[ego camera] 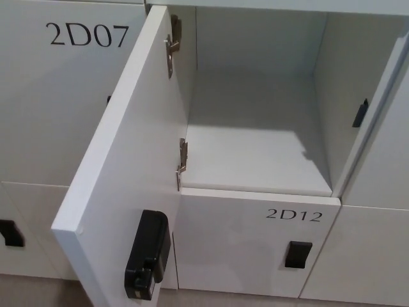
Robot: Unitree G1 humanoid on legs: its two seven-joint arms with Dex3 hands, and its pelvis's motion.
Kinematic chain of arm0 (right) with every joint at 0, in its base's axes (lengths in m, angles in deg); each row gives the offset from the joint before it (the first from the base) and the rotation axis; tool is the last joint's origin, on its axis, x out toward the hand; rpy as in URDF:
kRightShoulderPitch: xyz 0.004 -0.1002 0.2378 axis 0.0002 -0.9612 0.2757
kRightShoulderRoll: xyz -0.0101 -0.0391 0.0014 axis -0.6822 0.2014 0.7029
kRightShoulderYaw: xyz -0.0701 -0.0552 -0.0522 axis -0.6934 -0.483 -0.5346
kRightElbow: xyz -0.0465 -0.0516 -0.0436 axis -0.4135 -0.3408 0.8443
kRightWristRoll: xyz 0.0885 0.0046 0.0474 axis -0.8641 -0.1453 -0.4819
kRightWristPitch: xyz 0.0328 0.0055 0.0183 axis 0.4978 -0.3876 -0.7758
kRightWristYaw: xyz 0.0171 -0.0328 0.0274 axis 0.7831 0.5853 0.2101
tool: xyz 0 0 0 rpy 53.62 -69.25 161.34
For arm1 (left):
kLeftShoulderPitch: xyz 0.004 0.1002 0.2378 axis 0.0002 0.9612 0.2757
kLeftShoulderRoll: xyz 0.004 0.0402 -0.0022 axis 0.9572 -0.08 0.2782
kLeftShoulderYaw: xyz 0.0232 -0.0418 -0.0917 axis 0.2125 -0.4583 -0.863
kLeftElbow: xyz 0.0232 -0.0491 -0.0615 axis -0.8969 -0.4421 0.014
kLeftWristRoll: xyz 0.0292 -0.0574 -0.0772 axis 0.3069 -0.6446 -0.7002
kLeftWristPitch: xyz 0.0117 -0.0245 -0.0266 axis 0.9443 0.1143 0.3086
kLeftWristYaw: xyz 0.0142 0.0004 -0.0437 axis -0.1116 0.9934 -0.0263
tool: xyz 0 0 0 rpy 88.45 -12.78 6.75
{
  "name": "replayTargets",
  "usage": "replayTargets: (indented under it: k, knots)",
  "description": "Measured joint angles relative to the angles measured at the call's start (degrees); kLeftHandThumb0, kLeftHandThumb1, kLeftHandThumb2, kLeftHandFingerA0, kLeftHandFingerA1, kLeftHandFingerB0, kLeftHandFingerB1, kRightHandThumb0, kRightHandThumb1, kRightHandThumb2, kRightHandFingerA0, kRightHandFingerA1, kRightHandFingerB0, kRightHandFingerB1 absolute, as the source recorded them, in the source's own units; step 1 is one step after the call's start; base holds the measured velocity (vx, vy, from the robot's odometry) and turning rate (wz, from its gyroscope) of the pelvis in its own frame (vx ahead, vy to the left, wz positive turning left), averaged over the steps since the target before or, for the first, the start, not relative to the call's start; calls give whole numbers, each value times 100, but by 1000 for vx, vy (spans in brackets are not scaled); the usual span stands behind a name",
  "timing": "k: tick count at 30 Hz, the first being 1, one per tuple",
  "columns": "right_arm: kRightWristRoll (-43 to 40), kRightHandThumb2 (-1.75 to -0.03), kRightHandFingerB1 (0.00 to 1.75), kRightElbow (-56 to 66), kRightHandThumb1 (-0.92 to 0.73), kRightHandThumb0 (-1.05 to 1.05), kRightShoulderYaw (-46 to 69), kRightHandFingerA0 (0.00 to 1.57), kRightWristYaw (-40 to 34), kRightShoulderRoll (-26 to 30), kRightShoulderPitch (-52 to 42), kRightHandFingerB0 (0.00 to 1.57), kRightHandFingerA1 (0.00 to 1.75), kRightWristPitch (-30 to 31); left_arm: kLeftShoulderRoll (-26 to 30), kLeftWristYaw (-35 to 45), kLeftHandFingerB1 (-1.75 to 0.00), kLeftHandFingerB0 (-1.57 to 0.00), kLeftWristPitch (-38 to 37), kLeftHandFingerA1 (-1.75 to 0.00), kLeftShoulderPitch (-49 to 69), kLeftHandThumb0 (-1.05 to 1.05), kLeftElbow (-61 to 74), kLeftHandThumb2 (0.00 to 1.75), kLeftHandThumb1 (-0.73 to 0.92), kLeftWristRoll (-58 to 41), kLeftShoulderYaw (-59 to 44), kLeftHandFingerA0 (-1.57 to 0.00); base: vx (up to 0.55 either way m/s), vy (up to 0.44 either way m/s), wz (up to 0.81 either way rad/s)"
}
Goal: The robot uses its left hand to push the door of an open cabinet towards the right and closes it
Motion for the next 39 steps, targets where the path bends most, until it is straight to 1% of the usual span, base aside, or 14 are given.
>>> replayTargets:
  k: [1, 5, 6, 8, 9, 10, 11, 12, 13, 17, 19, 22, 37, 39]
  knots:
    - [7, -64, 37, -32, -81, -44, -8, 50, -20, 0, 7, 45, 40, -25, 0, 0, -37, -35, -56, -46, -10, -65, -38, 75, 80, 0, 0, -40, 0, 0, 0]
    - [34, -64, 37, -135, -80, -44, -18, 51, -51, 0, 22, 46, 40, -83, 0, -1, -38, -36, -222, -46, -34, -65, -137, 74, 80, 1, 15, -40, 0, 0, 0]
    - [52, -64, 37, -161, -79, -46, -34, 51, -68, 0, 29, 47, 40, -86, 0, -1, -34, -39, -265, -43, -37, -60, -166, 67, 90, 1, 16, -42, 0, 0, 0]
    - [83, -64, 37, -197, -79, -43, -62, 51, -103, 0, 36, 47, 40, -87, 1, -2, -34, -37, -329, -42, -38, -61, -203, 67, 89, 2, 24, -41, 0, 0, 0]
    - [89, -64, 37, -204, -80, -44, -65, 51, -118, -1, 38, 46, 40, -89, 1, -4, -48, -24, -350, -58, -40, -56, -216, 108, 70, 2, 30, -38, 0, 0, 0]
    - [88, -64, 37, -205, -80, -44, -58, 51, -129, -3, 39, 46, 40, -94, 1, -9, -48, -24, -361, -58, -44, -56, -227, 108, 70, 2, 33, -38, 0, 0, 0]
    - [86, -65, 38, -205, -80, -46, -49, 53, -138, -5, 39, 47, 41, -104, 0, -20, -36, -32, -373, -46, -47, -68, -240, 76, 79, 1, 33, -38, 0, 0, 0]
    - [86, -65, 38, -205, -80, -46, -46, 53, -140, -5, 39, 47, 41, -109, 0, -26, -36, -32, -377, -46, -49, -68, -244, 76, 79, 1, 33, -38, 0, 0, 0]
    - [88, -65, 38, -207, -80, -46, -42, 54, -144, -4, 39, 47, 41, -129, -1, -53, -32, -33, -395, -40, -51, -65, -256, 68, 91, -1, 28, -42, 0, 0, 0]
    - [90, -64, 38, -212, -80, -44, -33, 54, -149, -4, 29, 48, 41, -161, -15, -159, -31, -33, -547, -42, -60, -67, -243, 68, 92, -15, -29, -42, 0, 0, 0]
    - [91, -65, 38, -212, -80, -44, -34, 52, -149, -4, 25, 47, 41, -167, -29, -265, -30, -28, -646, -40, -110, -71, -204, 70, 92, -11, -28, -30, 0, 0, 0]
    - [92, -64, 38, -215, -80, -45, -36, 53, -151, -4, 3, 48, 41, -174, -55, -507, -30, -27, -740, -37, -339, -67, -17, 68, 92, 72, 121, -27, 0, 0, 0]
    - [111, -64, 38, -222, -79, -47, -104, 53, -188, 2, -14, 48, 41, -189, -506, -976, -31, -30, -742, -35, -1776, -66, 2607, 68, 91, 1049, 1554, -35, 0, 0, 0]
    - [113, -64, 38, -220, -77, -44, -110, 52, -192, 2, -9, 48, 40, -190, -548, -964, -33, -30, -596, -39, -1879, -70, 2878, 71, 82, 1177, 1726, -40, 0, 0, 0]
